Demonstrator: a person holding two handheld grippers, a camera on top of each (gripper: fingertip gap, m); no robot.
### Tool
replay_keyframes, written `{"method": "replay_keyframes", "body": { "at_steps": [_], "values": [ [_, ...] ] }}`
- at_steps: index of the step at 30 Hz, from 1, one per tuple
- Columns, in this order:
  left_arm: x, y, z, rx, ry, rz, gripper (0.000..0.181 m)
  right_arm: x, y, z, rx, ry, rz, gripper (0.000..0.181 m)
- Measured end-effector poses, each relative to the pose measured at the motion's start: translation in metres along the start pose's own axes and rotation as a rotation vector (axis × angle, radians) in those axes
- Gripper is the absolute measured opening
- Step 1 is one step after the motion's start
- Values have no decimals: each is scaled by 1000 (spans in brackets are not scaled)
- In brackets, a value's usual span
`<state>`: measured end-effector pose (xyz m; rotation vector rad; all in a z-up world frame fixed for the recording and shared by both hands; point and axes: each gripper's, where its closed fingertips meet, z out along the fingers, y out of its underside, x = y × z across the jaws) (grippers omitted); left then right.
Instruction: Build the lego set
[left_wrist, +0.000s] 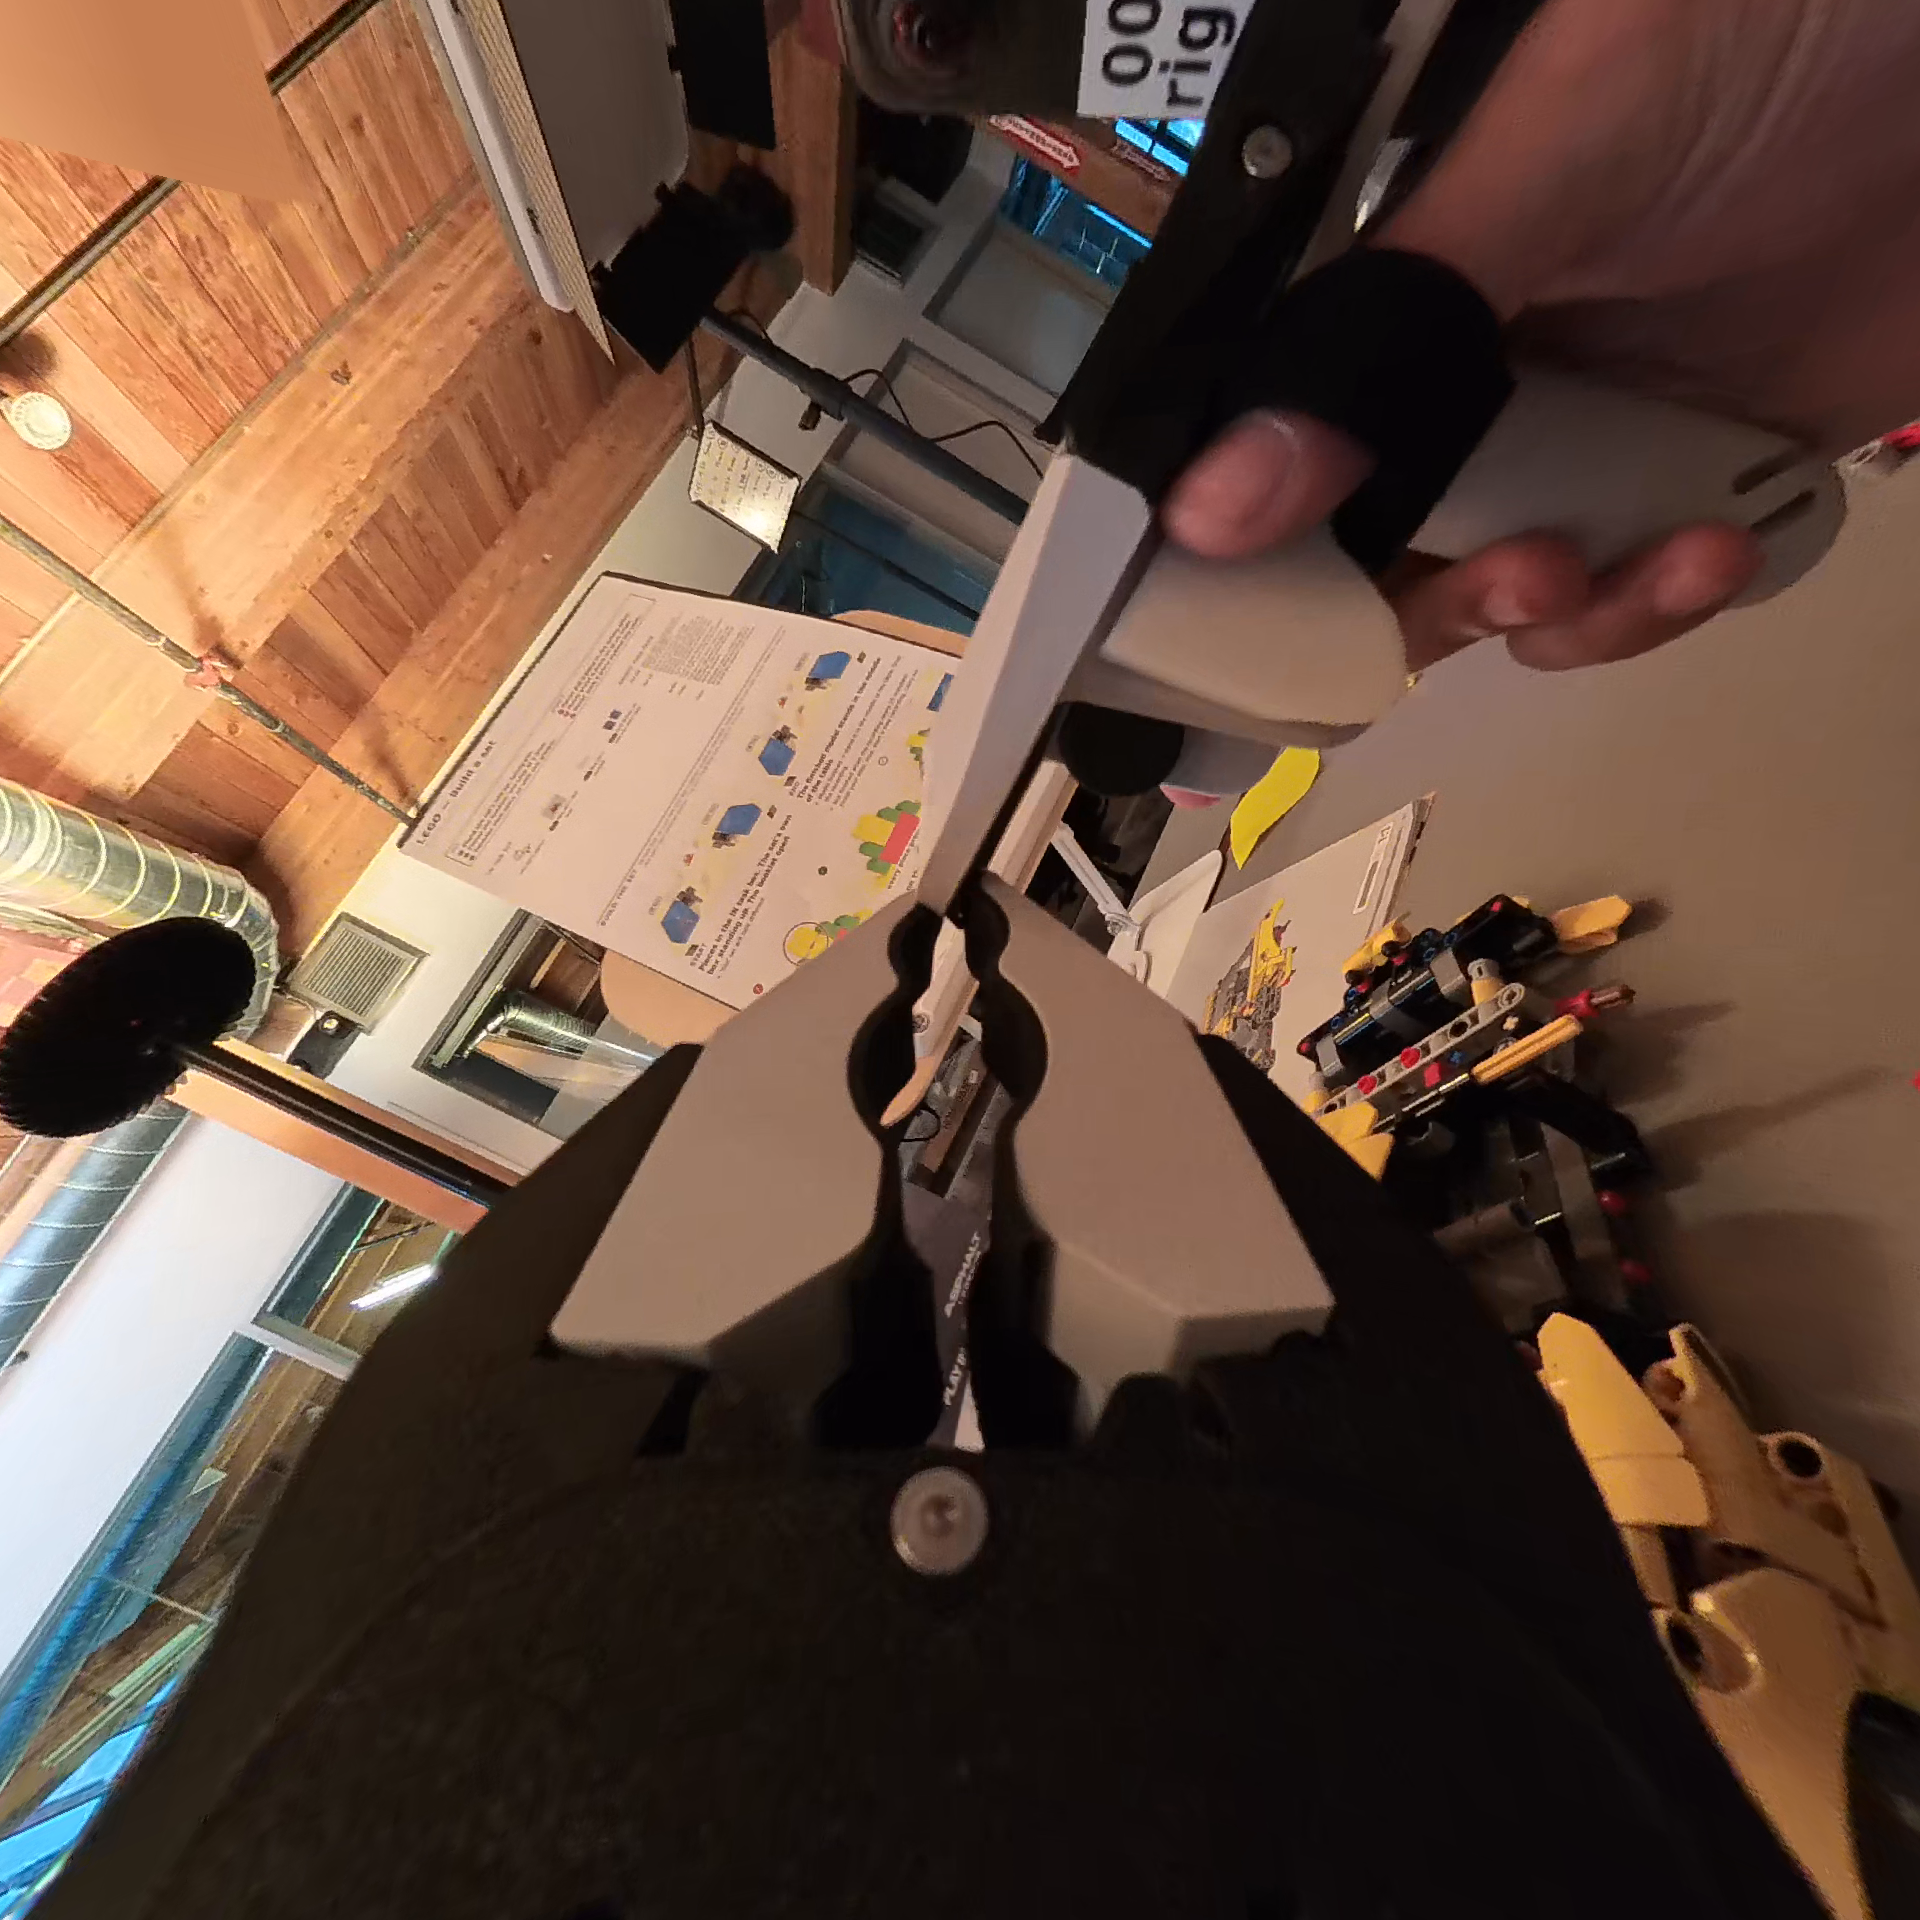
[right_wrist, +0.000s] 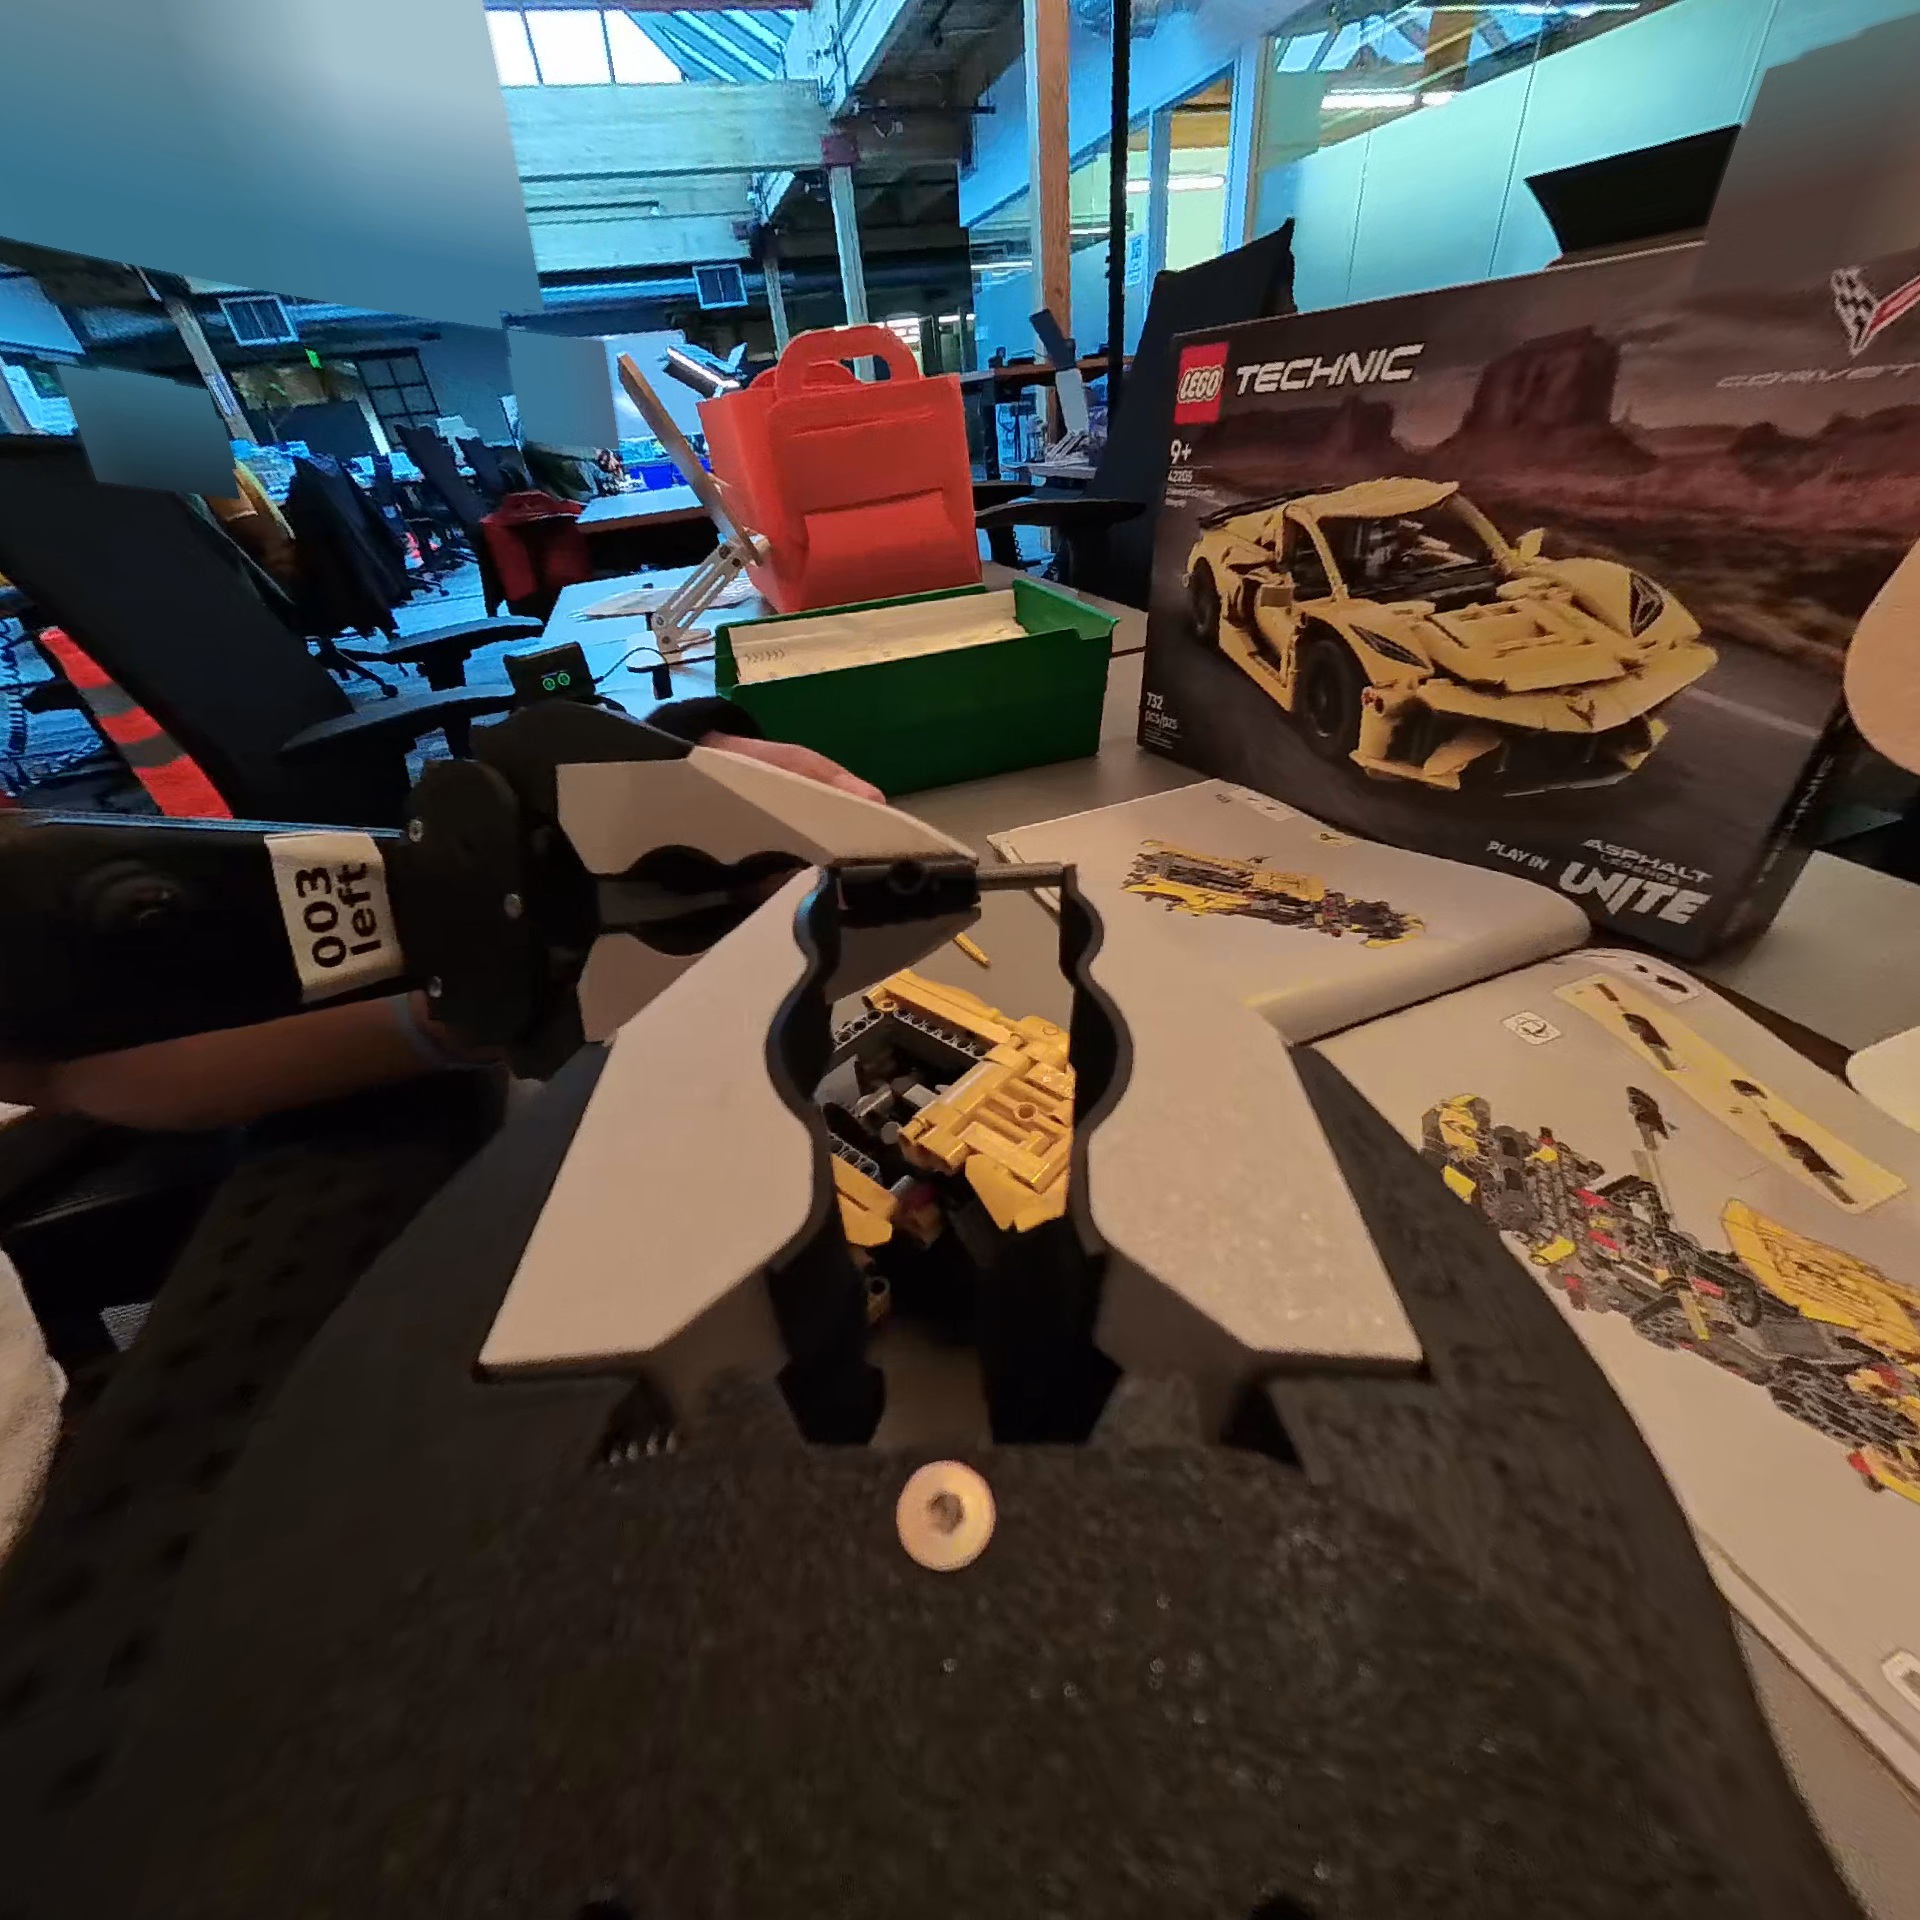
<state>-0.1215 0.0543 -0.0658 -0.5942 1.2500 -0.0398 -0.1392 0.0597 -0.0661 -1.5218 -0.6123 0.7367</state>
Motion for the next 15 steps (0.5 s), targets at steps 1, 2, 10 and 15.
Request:
{"method": "replay_keyframes", "body": {
  "at_steps": [1,2,10,15],
  "values": [
    [0,0,0,2,3,6,4,0,0,0,0,2,-9,41],
    [0,-1,-1,6,8,11,4,-1,0,-1,-3,9,-31,42],
    [5,4,0,-19,38,31,4,4,4,-1,-38,34,-56,42],
    [6,4,-1,-13,47,19,3,3,5,-2,-37,21,-49,41]
  ]
}}
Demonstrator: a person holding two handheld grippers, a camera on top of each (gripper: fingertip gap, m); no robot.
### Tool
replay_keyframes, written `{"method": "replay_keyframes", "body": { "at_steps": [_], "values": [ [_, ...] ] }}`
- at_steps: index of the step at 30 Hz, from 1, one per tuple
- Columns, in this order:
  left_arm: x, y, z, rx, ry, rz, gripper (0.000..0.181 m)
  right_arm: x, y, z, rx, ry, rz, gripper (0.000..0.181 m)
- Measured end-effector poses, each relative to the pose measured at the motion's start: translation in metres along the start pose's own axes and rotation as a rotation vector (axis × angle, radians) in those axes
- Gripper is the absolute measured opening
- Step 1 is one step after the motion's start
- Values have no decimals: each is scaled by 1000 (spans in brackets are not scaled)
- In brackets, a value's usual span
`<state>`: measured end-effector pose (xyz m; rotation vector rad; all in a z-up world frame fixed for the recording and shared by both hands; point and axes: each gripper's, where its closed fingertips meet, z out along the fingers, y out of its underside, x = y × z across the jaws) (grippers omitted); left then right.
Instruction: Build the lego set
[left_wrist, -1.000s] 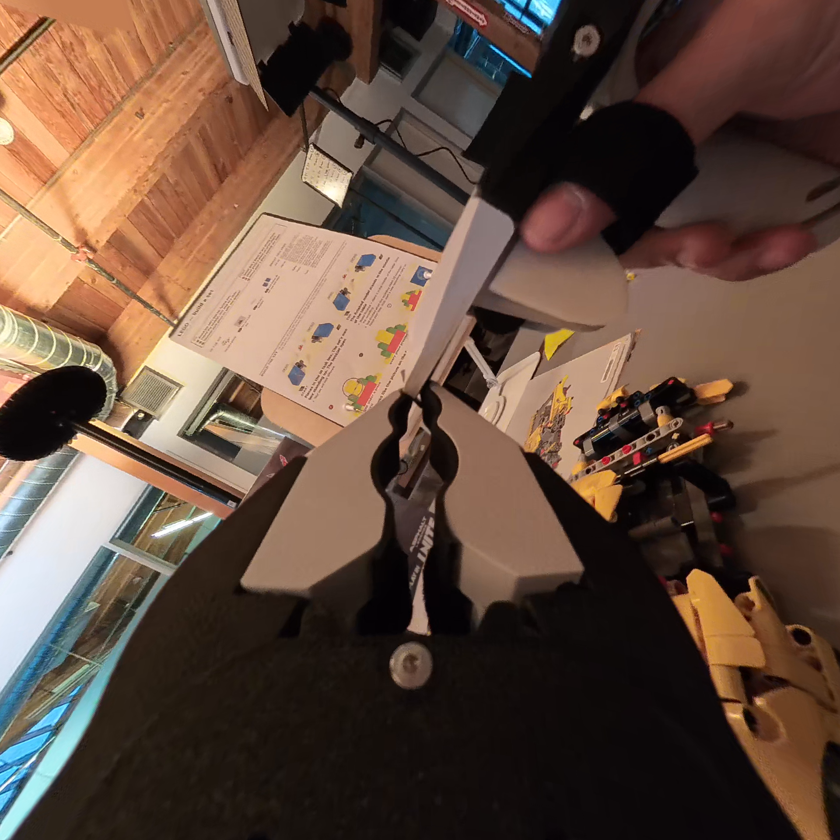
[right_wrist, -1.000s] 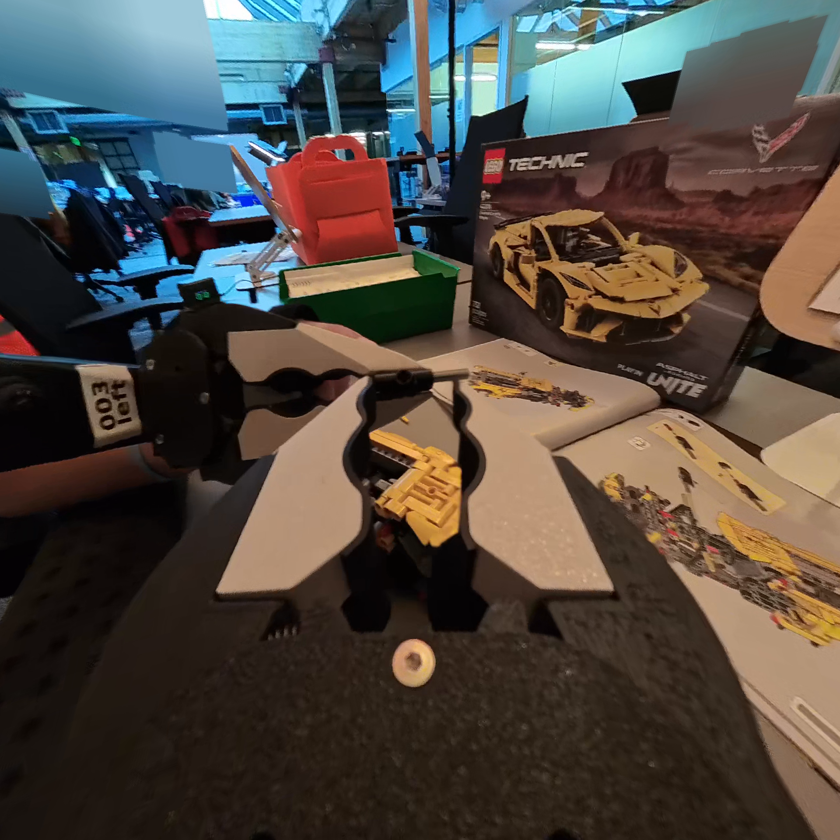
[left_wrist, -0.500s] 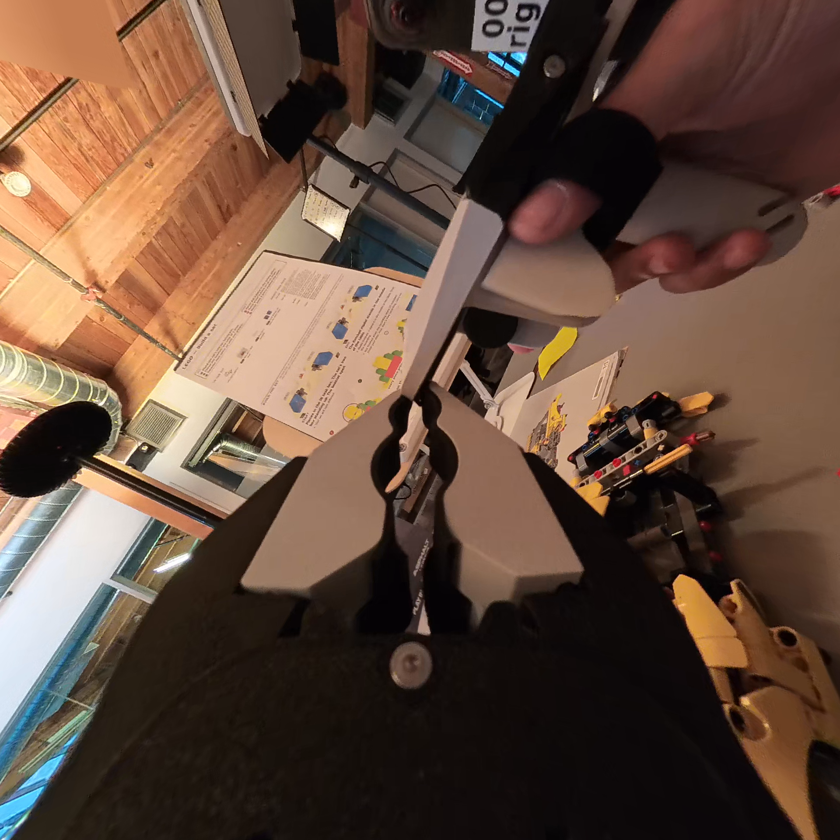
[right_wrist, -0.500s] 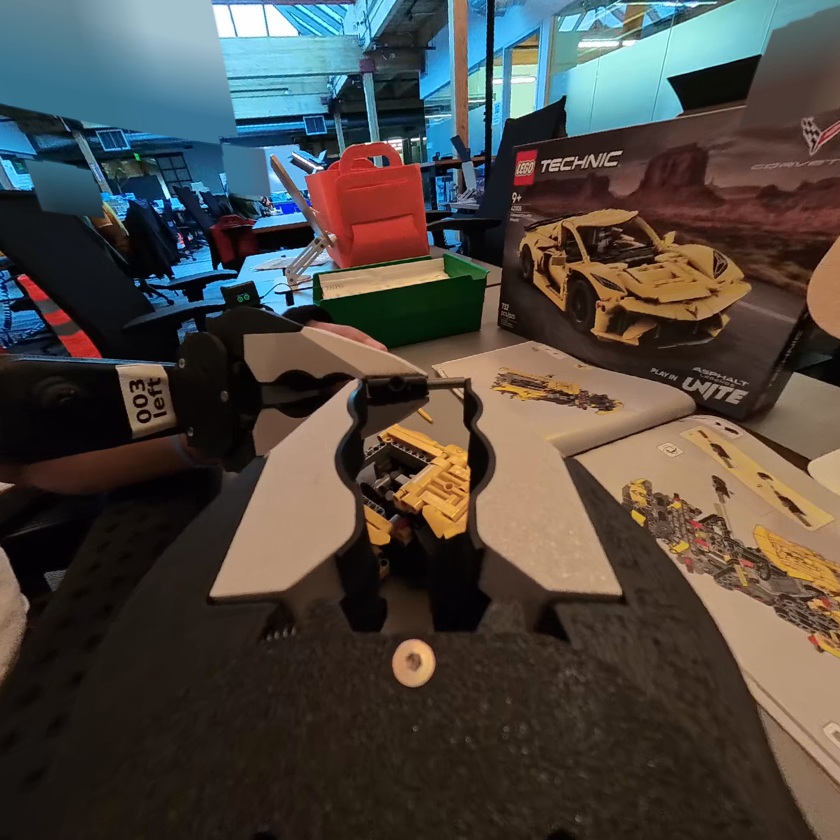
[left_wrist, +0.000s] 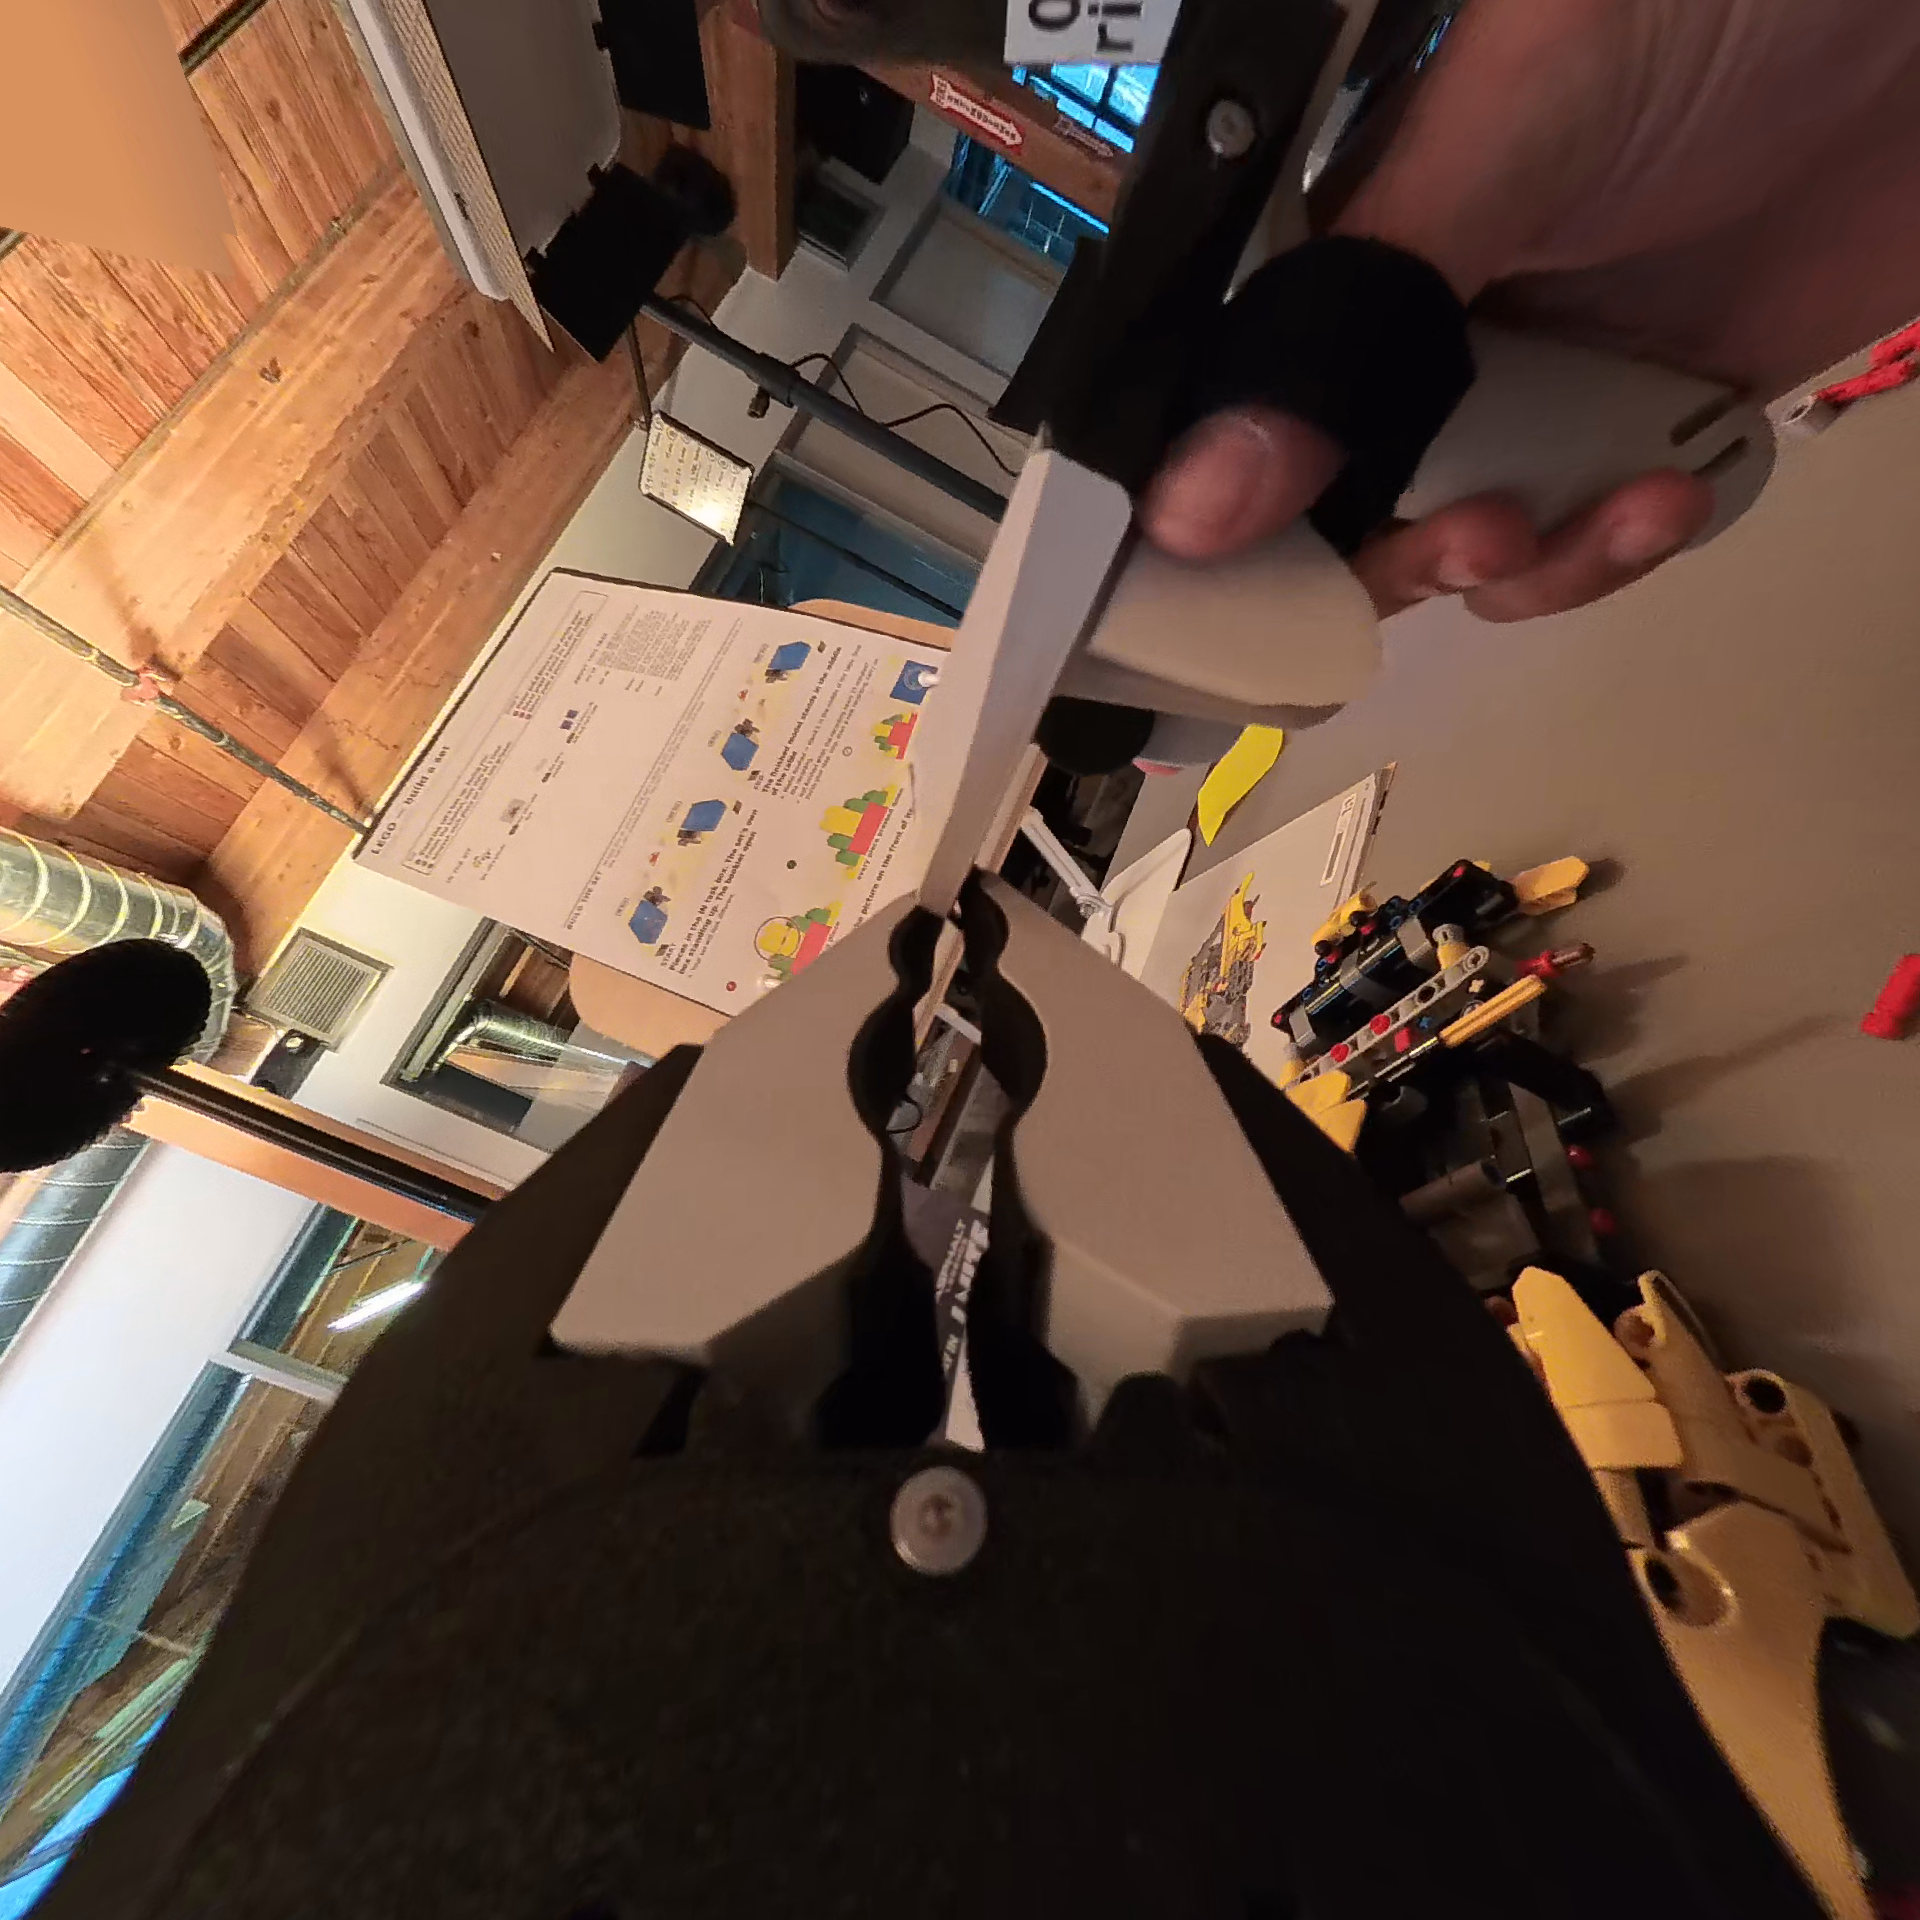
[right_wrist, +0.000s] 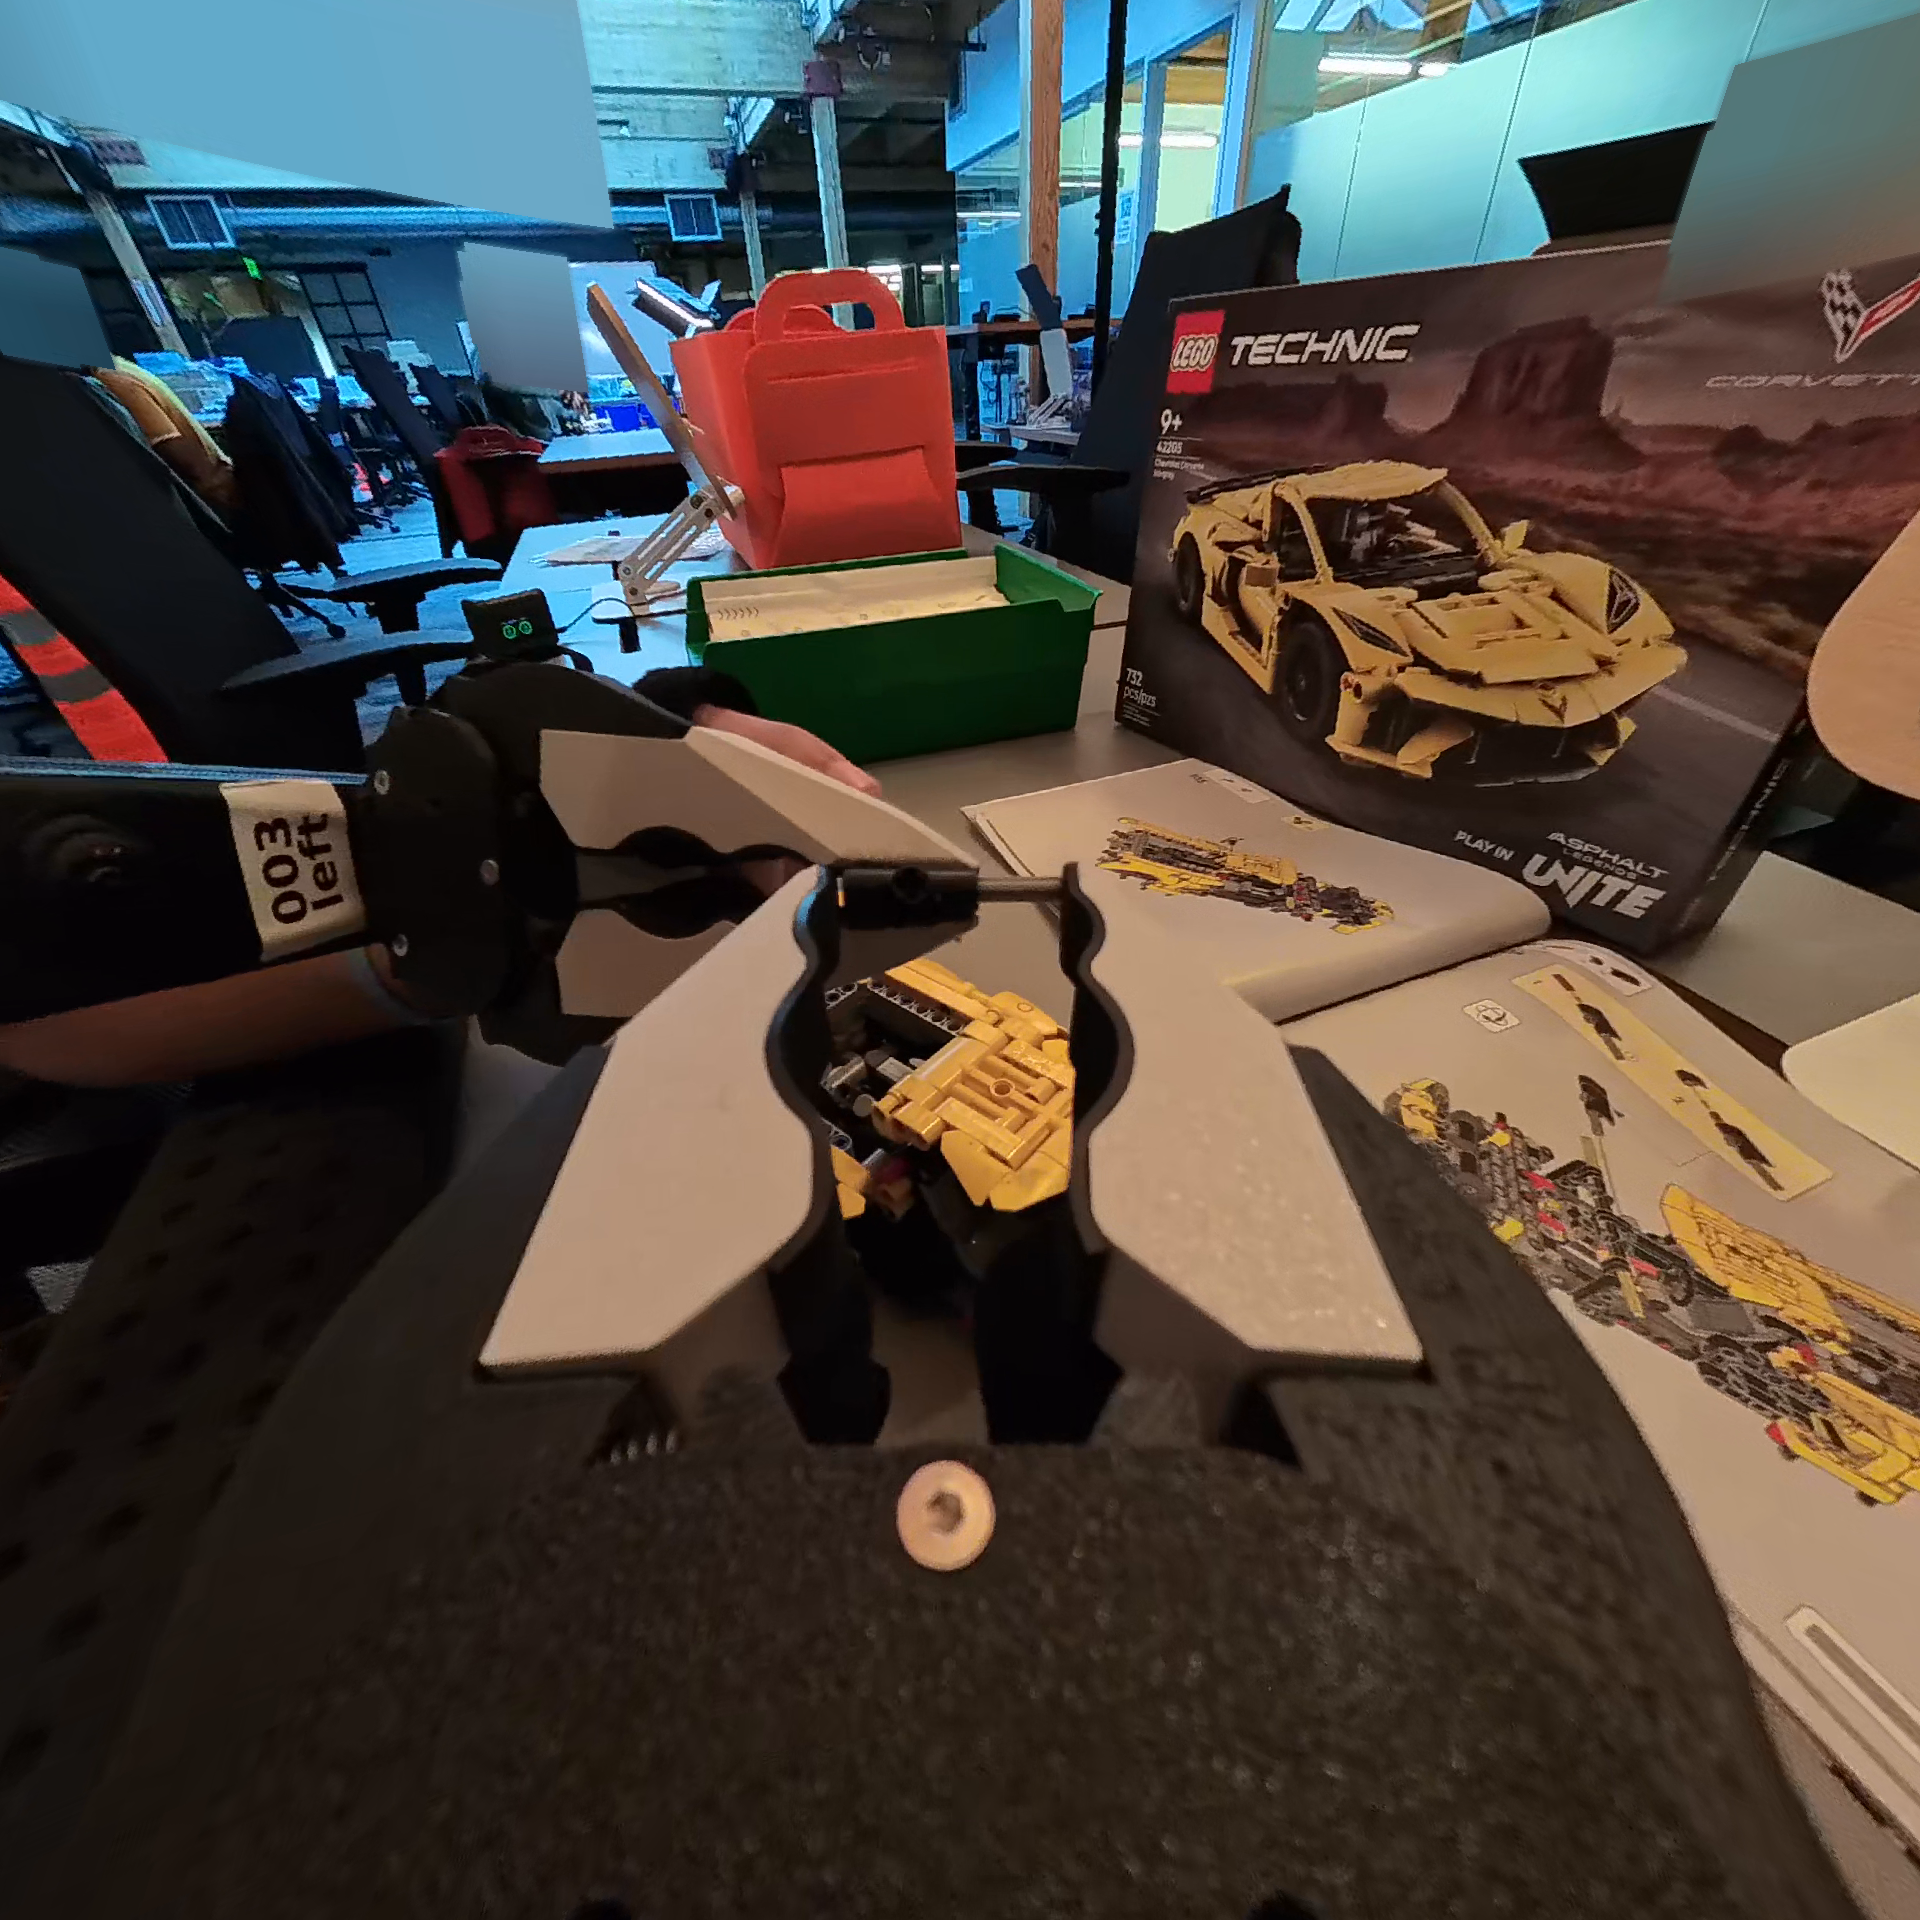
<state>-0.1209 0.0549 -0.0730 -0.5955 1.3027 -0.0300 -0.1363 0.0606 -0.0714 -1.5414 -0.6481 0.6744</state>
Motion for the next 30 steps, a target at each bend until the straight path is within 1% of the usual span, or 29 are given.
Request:
{"method": "replay_keyframes", "body": {
  "at_steps": [3,11,21,22,23,24,25,26,28,30],
  "values": [
    [3,0,0,-1,14,-1,3,1,3,-1,-30,15,-23,40],
    [2,-3,-1,-6,13,11,3,-2,3,-3,-36,26,-65,39],
    [-1,-5,-1,-22,-1,2,2,-4,-2,-4,-5,29,-70,39],
    [-2,-3,0,-25,4,-47,3,-2,-3,-2,11,33,-46,39],
    [-2,0,2,-29,21,-118,4,1,-3,-1,27,33,21,39],
    [-1,2,3,-31,38,-141,4,4,-1,0,29,25,81,39],
    [1,4,4,-30,49,-140,4,5,1,0,23,17,109,39],
    [3,5,5,-27,68,-182,4,7,3,-1,19,13,120,39],
    [3,3,4,0,115,-335,4,5,-7,-9,81,-63,166,44],
    [-2,-3,2,51,162,-499,4,9,-14,-20,110,-108,218,42]
  ]
}}
